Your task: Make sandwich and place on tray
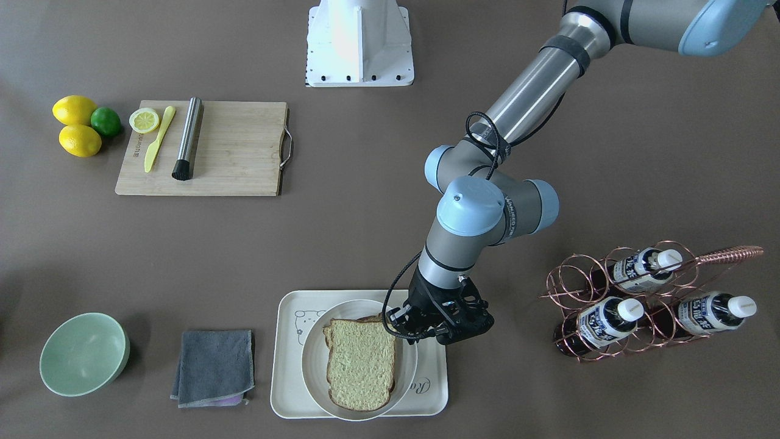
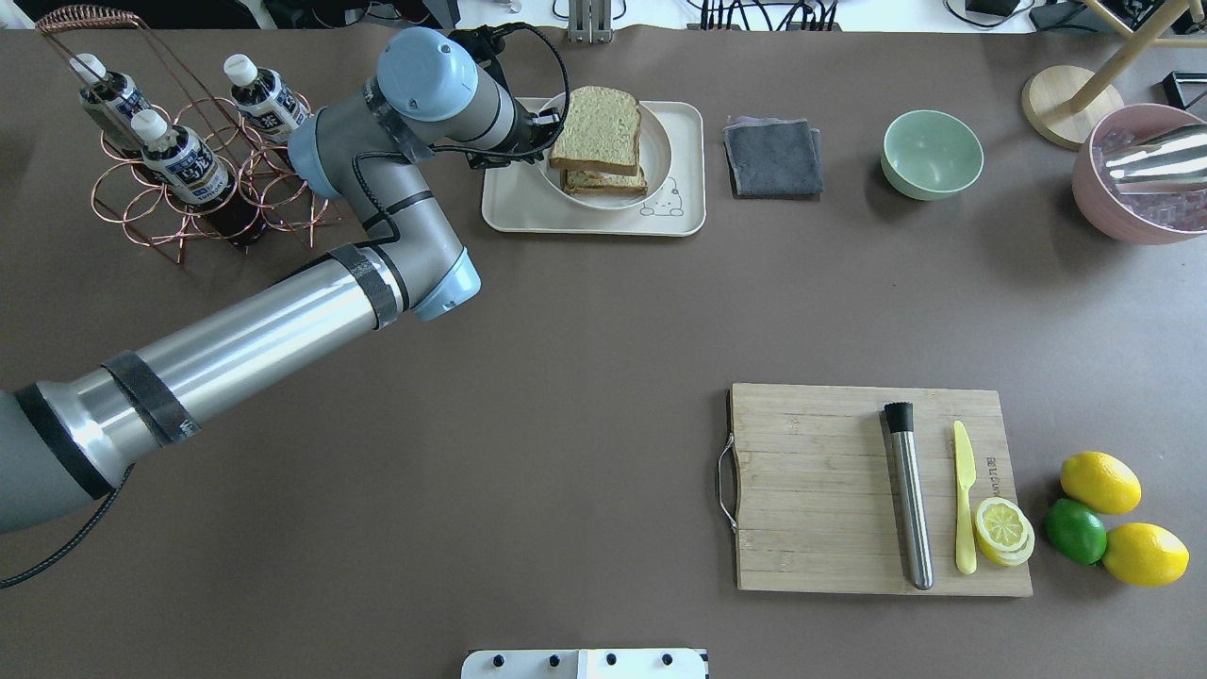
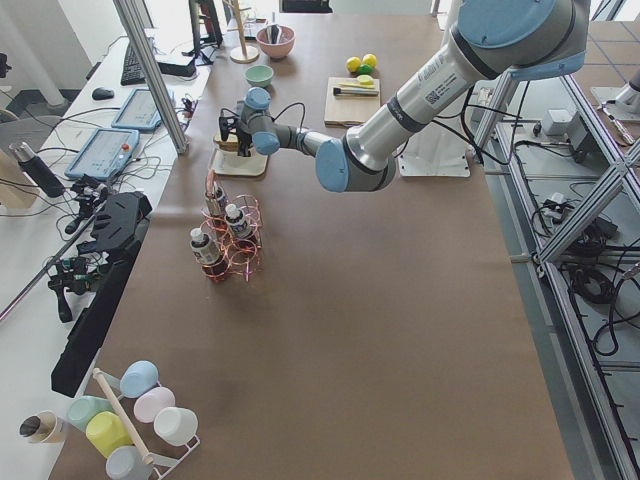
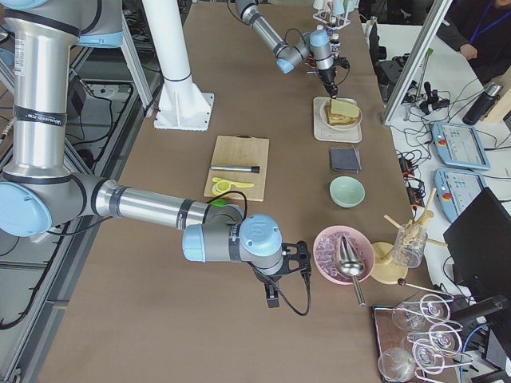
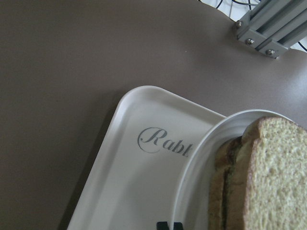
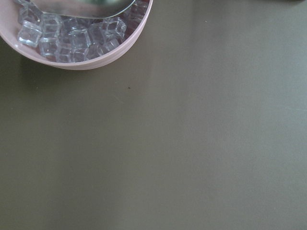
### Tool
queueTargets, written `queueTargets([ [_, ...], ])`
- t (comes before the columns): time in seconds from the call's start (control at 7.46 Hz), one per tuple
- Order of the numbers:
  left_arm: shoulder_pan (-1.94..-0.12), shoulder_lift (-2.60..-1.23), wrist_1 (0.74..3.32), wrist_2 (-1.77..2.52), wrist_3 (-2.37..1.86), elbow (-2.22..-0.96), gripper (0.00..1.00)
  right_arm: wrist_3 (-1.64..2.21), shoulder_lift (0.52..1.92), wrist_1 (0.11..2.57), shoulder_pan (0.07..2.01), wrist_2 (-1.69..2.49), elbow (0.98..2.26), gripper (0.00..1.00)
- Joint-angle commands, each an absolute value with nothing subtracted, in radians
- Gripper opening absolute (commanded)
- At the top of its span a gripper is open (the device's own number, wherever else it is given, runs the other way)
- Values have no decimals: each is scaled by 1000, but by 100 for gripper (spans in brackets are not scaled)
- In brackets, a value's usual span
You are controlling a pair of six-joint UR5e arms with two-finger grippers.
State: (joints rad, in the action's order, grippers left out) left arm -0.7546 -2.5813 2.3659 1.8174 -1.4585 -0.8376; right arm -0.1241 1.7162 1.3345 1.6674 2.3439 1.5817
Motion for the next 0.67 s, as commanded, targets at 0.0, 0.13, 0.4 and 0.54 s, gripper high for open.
queueTargets([
  [0.0, -765, -2524, 2368, 1822, -1335, -914, 99, -132, 1718, 1335, 1667, 2342, 1578, 100],
  [0.13, -770, -2484, 2364, 1825, -1333, -980, 99, -135, 1723, 1335, 1667, 2344, 1580, 100],
  [0.4, -819, -2319, 2192, 1995, -1330, -1278, 99, -135, 1723, 1335, 1667, 2342, 1580, 100],
  [0.54, -836, -2210, 2016, 2046, -1325, -1509, 99, -137, 1723, 1335, 1667, 2342, 1580, 100],
])
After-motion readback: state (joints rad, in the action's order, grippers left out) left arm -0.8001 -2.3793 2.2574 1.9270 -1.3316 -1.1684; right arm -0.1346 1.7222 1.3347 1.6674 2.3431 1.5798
